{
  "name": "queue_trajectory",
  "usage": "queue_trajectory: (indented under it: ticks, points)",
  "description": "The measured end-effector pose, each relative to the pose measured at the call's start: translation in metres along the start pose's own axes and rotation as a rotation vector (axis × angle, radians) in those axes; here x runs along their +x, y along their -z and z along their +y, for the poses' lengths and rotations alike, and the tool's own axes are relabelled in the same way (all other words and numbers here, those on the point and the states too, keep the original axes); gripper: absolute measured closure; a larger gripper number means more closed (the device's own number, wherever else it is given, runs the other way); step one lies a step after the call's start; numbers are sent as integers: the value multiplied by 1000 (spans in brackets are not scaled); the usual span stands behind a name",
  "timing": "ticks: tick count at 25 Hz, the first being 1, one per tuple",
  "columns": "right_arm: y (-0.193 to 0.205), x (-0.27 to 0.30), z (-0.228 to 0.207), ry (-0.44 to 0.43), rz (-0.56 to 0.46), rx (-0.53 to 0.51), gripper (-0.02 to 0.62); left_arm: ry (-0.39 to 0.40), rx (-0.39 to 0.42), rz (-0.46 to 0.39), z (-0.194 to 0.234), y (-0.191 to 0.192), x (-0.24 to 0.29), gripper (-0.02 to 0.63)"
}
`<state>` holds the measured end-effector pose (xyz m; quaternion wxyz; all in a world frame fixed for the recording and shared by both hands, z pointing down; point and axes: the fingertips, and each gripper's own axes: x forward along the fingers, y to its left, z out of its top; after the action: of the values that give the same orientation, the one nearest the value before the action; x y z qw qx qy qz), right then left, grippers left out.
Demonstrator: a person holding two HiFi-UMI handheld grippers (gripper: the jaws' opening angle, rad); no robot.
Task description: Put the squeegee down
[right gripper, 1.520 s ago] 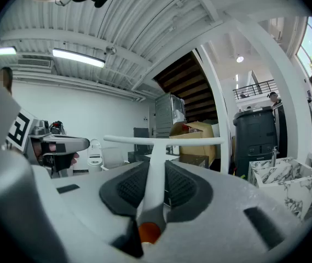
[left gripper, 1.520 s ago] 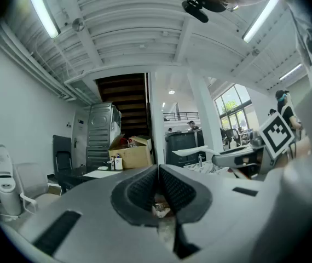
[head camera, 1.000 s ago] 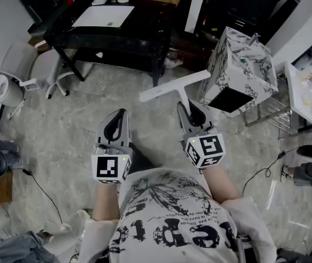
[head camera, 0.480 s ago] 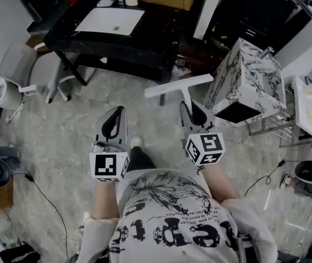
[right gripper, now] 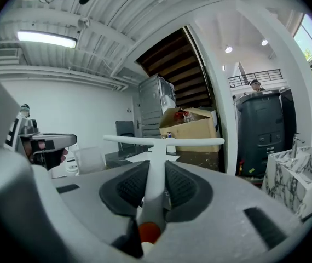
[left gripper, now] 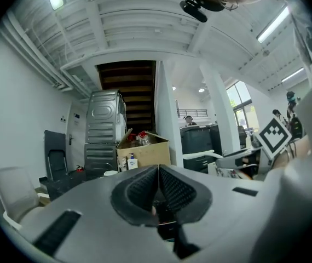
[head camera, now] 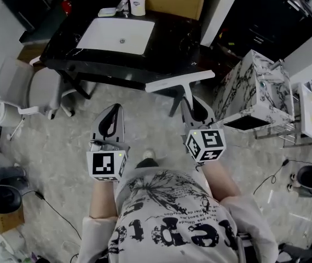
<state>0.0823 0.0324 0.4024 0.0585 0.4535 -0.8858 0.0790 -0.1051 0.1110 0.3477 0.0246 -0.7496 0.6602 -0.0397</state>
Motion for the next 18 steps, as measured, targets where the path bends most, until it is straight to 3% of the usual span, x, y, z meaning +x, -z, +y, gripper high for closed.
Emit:
queue_trajectory:
  ticks: [8,18]
  points:
    - [-5,77,23,4,42,2,520,33,-31,14,61,12,50,595]
    - [-16,171,-7,18,34,2,520,38,-33,8,102,26,133,595]
